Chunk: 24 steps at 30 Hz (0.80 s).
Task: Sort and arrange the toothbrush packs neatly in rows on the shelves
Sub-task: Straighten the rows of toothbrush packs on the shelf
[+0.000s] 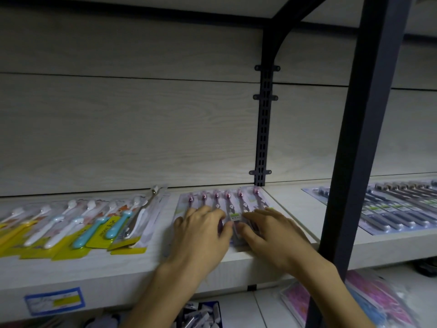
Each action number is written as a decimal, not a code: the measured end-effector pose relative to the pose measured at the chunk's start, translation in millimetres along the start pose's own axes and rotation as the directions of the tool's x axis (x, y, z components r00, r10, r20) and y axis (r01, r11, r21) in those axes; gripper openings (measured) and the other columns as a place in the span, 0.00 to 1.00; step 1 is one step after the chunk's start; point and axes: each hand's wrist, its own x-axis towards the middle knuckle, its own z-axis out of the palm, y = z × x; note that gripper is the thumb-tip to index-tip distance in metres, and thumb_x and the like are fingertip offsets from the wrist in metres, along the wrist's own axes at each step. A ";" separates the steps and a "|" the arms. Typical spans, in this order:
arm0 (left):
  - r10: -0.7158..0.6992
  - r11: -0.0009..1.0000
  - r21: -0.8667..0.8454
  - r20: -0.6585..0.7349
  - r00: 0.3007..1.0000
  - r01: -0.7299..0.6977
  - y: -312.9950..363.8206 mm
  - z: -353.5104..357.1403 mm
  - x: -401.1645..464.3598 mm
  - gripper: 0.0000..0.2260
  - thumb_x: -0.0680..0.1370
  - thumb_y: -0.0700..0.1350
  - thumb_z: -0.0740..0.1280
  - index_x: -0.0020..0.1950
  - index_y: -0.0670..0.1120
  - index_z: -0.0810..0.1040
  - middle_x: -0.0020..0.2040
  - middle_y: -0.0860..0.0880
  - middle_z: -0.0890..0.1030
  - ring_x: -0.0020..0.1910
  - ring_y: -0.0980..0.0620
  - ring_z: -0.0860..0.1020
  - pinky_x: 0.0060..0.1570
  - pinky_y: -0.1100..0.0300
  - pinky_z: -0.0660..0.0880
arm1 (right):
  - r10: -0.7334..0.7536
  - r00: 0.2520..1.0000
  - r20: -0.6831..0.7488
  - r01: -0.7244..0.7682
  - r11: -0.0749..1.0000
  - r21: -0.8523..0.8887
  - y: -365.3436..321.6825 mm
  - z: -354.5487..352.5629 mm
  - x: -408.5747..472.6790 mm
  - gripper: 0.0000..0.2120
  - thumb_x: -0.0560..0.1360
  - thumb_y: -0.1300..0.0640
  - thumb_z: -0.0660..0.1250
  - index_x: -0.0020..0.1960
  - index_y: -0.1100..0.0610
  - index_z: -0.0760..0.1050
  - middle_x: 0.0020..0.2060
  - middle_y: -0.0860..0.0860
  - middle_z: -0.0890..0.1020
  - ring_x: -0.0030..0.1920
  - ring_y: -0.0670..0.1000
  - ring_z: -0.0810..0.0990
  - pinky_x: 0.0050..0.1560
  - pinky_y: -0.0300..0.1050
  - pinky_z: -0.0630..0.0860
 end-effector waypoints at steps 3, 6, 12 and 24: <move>-0.054 0.997 0.046 -0.014 0.998 0.055 0.2 -4.9 -2.6 0.12 0.78 0.55 0.58 0.56 0.54 0.76 0.56 0.54 0.78 0.57 0.51 0.73 0.57 0.52 0.71 | -0.027 1.000 0.013 0.027 0.999 0.047 -4.1 -2.3 -0.3 0.14 0.79 0.41 0.53 0.54 0.46 0.74 0.45 0.43 0.75 0.47 0.44 0.72 0.49 0.45 0.74; -0.091 0.994 0.054 -0.010 0.996 0.091 -2.1 -9.4 -2.6 0.12 0.78 0.55 0.58 0.57 0.53 0.76 0.56 0.53 0.79 0.57 0.50 0.74 0.57 0.51 0.72 | -0.049 0.998 0.038 0.045 0.996 0.082 -6.3 -3.2 1.0 0.14 0.79 0.43 0.54 0.58 0.45 0.74 0.50 0.44 0.76 0.49 0.45 0.74 0.52 0.47 0.75; 0.004 0.999 0.044 0.031 1.000 -0.005 2.5 -7.2 1.8 0.15 0.78 0.57 0.58 0.62 0.55 0.74 0.61 0.55 0.76 0.61 0.51 0.71 0.63 0.52 0.67 | -0.040 0.999 -0.019 0.041 0.997 0.064 -5.1 -19.7 -2.4 0.16 0.80 0.50 0.57 0.66 0.50 0.71 0.63 0.48 0.73 0.62 0.48 0.70 0.60 0.43 0.69; 0.172 0.985 -0.033 0.200 0.965 -0.169 12.1 3.7 13.0 0.20 0.74 0.63 0.58 0.63 0.60 0.73 0.59 0.58 0.76 0.60 0.52 0.71 0.61 0.47 0.69 | 0.096 0.994 0.056 -0.097 0.995 0.003 8.4 -20.9 2.4 0.15 0.78 0.51 0.59 0.63 0.53 0.72 0.56 0.51 0.76 0.54 0.51 0.75 0.56 0.48 0.74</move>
